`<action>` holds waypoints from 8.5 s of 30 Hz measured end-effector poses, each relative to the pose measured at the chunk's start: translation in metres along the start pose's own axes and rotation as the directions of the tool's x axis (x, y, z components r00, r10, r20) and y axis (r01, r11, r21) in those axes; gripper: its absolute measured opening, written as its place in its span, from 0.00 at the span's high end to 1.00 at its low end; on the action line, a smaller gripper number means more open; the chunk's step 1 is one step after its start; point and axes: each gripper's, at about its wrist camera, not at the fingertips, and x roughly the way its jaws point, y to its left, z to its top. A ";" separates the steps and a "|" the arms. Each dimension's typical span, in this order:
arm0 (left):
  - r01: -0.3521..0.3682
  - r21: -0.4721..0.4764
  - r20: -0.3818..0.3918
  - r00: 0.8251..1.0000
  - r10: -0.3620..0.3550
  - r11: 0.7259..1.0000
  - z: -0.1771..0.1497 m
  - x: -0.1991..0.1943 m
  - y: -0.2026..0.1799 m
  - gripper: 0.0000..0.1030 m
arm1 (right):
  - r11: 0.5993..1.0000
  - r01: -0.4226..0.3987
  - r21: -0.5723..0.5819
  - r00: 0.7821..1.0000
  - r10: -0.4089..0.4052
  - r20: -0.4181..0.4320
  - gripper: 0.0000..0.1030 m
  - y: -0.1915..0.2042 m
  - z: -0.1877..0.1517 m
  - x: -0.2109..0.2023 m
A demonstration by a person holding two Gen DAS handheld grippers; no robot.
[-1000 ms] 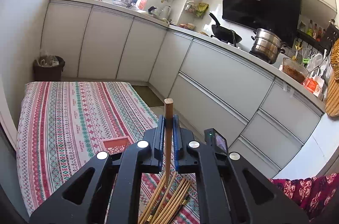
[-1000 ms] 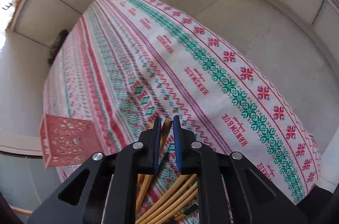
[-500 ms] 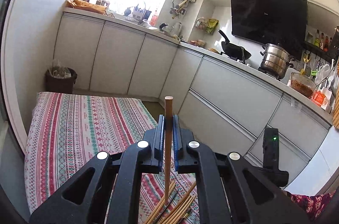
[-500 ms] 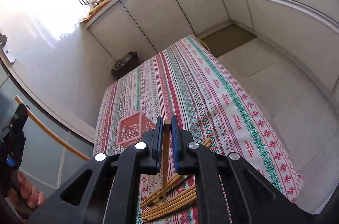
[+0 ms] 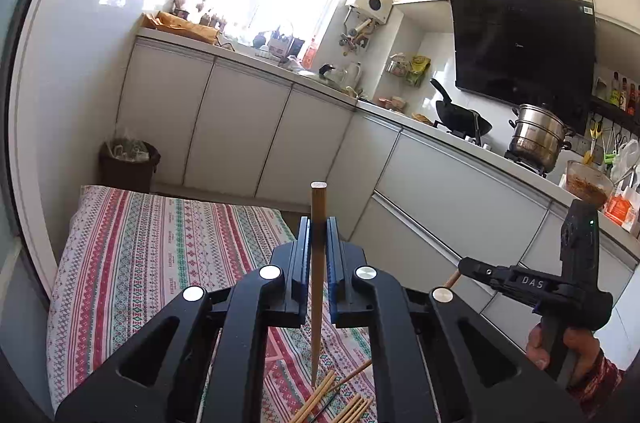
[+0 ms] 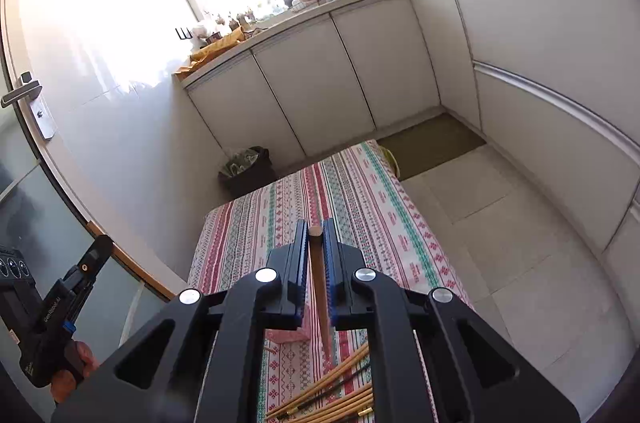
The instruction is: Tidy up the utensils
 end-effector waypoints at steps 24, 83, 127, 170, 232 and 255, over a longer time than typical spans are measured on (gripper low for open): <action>-0.265 -0.038 0.005 0.964 0.266 0.963 -0.010 0.061 0.044 0.77 | 0.984 -0.140 -0.113 0.989 0.144 0.031 0.92 0.080 0.036 0.058; 0.187 0.355 -0.499 0.866 0.017 0.916 -0.129 0.108 -0.050 0.07 | 0.772 0.146 0.619 0.987 -0.074 -0.141 0.07 -0.177 -0.083 0.073; 0.300 0.438 -0.884 0.317 0.344 0.847 -0.227 0.281 -0.043 0.78 | 0.568 0.057 0.821 0.970 0.163 -0.180 0.07 -0.234 -0.093 0.081; 0.139 0.253 -0.341 0.939 -0.046 0.957 -0.085 -0.003 -0.037 0.94 | 0.934 0.263 0.243 0.732 -0.029 -0.680 0.70 -0.083 -0.143 0.218; 0.010 0.060 -0.067 0.998 -0.006 0.998 -0.043 -0.047 0.004 0.94 | 0.941 0.338 0.014 0.667 -0.228 -0.710 0.69 -0.041 -0.146 0.255; -0.051 0.048 -0.006 0.999 0.052 0.998 -0.042 -0.051 -0.002 0.94 | 0.998 -0.053 -0.042 0.997 0.050 -0.062 0.92 0.012 -0.108 0.036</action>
